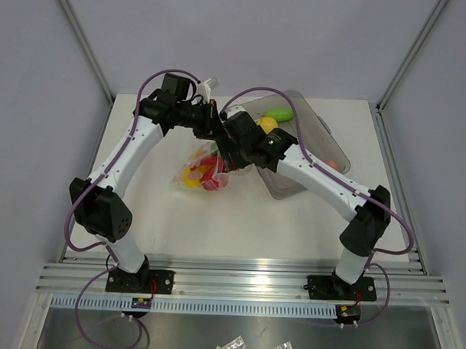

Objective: Place the food in the zip-top bag and seal the zipper
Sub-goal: Place the fake vegetable in the zipper food storage bag, then adjust the zipper food storage bag at the center of the board.

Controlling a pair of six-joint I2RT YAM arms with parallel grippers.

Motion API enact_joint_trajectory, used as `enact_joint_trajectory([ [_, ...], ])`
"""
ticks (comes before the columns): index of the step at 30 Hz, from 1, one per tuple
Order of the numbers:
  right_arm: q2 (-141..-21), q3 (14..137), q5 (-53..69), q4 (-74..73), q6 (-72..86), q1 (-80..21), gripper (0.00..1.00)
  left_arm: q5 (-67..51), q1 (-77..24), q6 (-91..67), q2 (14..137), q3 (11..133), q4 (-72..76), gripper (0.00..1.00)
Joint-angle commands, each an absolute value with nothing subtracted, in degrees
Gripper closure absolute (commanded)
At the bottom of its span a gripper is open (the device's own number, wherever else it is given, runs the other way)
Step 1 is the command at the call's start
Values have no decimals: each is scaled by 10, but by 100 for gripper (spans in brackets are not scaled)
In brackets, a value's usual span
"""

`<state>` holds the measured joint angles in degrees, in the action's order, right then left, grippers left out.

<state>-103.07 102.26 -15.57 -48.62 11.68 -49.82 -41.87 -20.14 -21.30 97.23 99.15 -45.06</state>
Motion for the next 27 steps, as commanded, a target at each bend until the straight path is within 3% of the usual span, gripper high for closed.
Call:
enact_joint_trajectory([
  [1,-958,1019,-179,-387,139,-505,28,-452,-204,-217,945,994,-421,100],
  [10,-861,953,-241,-358,171,-497,55,-455,-191,-218,949,1000,-421,100],
  [13,-875,940,-206,-382,200,-462,53,-456,-191,-219,947,1000,-420,100],
  [15,-888,940,-176,-393,219,-433,43,-453,-191,-218,947,1000,-421,100],
  [17,-905,945,-150,-396,227,-424,38,-454,-191,-218,948,1000,-423,100],
  [23,-951,951,-74,-395,233,-396,40,-452,-191,-218,951,1000,-424,100],
  [25,-958,944,-41,-372,231,-396,46,-450,-191,-219,952,999,-424,100],
  [27,-965,940,-20,-357,235,-395,65,-449,-192,-220,954,999,-424,100],
])
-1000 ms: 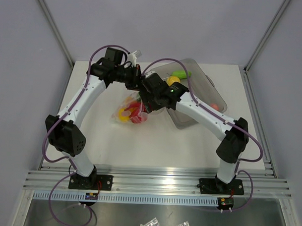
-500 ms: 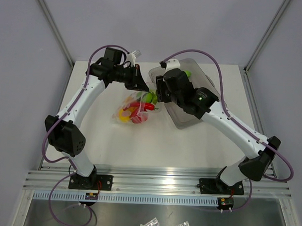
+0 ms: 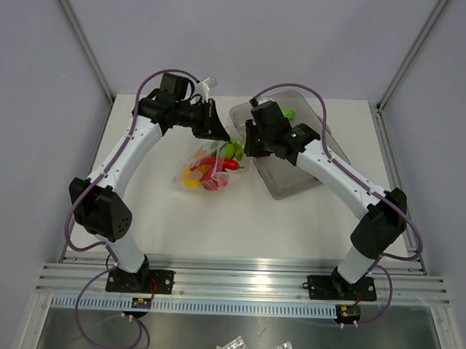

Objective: Place the food in the zip-top bag and seal the zipper
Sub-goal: Adjust the zipper food storage bag at the center of the board.

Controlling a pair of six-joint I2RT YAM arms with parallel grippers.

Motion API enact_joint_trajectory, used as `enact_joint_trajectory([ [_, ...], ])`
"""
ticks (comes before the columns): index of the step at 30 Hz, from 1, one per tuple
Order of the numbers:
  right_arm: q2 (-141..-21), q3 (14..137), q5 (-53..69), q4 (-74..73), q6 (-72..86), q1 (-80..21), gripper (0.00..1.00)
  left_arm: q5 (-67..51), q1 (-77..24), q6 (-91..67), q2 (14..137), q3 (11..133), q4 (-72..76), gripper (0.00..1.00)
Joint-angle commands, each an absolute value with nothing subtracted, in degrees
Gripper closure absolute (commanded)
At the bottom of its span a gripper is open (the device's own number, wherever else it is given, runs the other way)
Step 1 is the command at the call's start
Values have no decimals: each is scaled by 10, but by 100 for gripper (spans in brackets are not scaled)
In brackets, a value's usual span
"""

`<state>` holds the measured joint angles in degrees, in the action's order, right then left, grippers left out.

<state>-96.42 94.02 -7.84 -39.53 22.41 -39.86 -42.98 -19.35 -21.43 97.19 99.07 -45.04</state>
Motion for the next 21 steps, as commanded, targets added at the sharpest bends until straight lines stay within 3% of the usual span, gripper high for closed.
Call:
enact_joint_trajectory([
  [1,-972,940,-19,-355,236,-395,78,-452,-192,-221,954,999,-425,100],
  [3,-974,931,-22,-342,241,-395,92,-457,-192,-216,954,1000,-428,98],
  [4,-973,926,-25,-337,243,-394,100,-458,-192,-214,952,999,-438,93],
  [5,-972,915,-29,-331,245,-393,100,-460,-192,-205,948,998,-444,88],
  [6,-972,908,-39,-317,252,-393,100,-460,-192,-200,943,994,-449,69],
  [9,-968,880,-47,-293,277,-388,100,-440,-192,-166,920,986,-482,30],
  [13,-954,840,-39,-250,301,-387,100,-392,-177,-158,882,970,-515,25],
  [21,-934,802,-39,-229,300,-386,100,-316,-130,-250,755,793,-458,31],
])
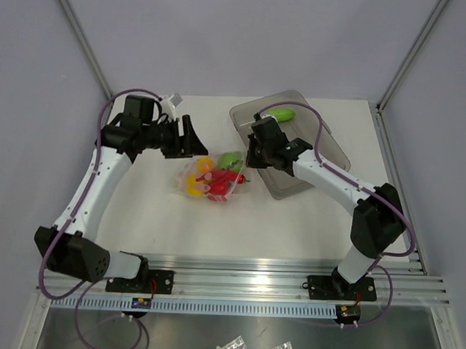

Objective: Place the food in the zip-top bag and seal the zipper
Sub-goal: Adjust the zipper food storage bag at the center of the board.

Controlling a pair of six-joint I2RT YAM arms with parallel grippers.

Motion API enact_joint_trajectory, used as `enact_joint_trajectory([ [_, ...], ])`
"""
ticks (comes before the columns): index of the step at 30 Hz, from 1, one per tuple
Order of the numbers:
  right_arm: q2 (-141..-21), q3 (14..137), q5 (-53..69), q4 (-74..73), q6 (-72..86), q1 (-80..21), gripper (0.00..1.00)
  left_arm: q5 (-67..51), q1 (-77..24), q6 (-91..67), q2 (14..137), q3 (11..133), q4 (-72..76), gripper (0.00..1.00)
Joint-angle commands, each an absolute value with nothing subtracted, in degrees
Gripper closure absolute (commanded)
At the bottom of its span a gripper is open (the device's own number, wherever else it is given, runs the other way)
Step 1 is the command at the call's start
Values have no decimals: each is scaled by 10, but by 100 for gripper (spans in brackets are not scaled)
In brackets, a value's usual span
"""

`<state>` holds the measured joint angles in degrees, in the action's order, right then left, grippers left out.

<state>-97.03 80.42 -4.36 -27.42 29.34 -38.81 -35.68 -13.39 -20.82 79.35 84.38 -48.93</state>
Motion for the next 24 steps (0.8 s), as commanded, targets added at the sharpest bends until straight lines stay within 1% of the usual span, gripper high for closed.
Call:
enact_joint_trajectory([
  [1,-934,802,-37,-232,301,-386,100,-307,-130,-263,731,751,-442,32],
  [2,-934,802,-37,-234,299,-387,100,-299,-130,-283,723,732,-436,34],
  [4,-928,796,-42,-233,301,-387,100,-278,-131,-305,708,692,-417,36],
  [6,-924,794,-45,-229,302,-386,100,-296,-131,-351,689,624,-392,36],
  [7,-924,793,-43,-229,303,-386,100,-308,-132,-376,681,599,-350,35],
  [8,-924,794,-43,-227,305,-386,100,-322,-134,-434,657,538,-315,33],
  [9,-926,794,-44,-227,306,-387,100,-336,-148,-465,647,514,-279,29],
  [10,-927,793,-43,-226,307,-387,100,-336,-157,-493,638,494,-221,29],
  [12,-928,790,-41,-224,310,-386,100,-330,-178,-576,623,438,-165,27],
  [15,-927,785,-39,-220,315,-387,100,-339,-182,-684,604,366,-13,26],
  [20,-923,773,-34,-216,317,-387,100,-315,-193,-788,583,312,82,29],
  [24,-924,769,-30,-216,322,-386,100,-304,-234,-826,599,305,133,30],
])
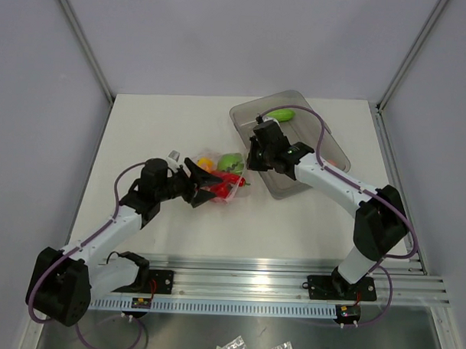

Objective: Place the food in the zip-top bag and seal the zipper
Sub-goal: Adjust the zipper food storage bag at the center of the board.

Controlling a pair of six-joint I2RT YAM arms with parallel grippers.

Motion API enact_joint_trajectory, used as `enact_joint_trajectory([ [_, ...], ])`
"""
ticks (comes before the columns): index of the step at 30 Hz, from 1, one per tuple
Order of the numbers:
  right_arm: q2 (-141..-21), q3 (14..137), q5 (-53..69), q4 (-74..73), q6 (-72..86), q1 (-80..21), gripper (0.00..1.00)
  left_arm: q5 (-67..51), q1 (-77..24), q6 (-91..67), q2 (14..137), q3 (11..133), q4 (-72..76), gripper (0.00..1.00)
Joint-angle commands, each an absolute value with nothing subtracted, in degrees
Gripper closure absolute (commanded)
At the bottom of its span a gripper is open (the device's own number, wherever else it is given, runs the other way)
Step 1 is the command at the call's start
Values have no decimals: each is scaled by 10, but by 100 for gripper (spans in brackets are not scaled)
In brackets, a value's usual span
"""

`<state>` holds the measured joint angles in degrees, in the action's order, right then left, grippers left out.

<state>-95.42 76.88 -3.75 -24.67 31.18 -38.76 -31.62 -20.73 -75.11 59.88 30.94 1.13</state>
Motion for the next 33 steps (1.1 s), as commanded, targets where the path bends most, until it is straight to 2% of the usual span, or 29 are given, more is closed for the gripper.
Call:
enact_joint_trajectory([
  [1,-924,768,-29,-215,321,-387,100,-304,-242,-834,605,310,139,30],
  [5,-923,766,-29,-215,321,-386,100,-286,-281,-855,632,332,125,31],
  [10,-922,771,-31,-219,319,-387,100,-251,-289,-859,595,318,49,34],
  [14,-923,773,-28,-221,318,-387,100,-237,-292,-884,577,292,72,32],
  [15,-923,773,-27,-221,318,-387,100,-241,-294,-884,581,298,70,29],
  [17,-923,774,-27,-218,317,-386,100,-247,-304,-887,583,305,62,12],
  [19,-928,780,-25,-219,316,-387,100,-244,-313,-889,576,310,45,7],
  [25,-930,792,-27,-226,314,-386,100,-217,-327,-915,569,287,32,8],
  [33,-922,788,-32,-231,313,-387,100,-208,-329,-932,597,271,89,20],
])
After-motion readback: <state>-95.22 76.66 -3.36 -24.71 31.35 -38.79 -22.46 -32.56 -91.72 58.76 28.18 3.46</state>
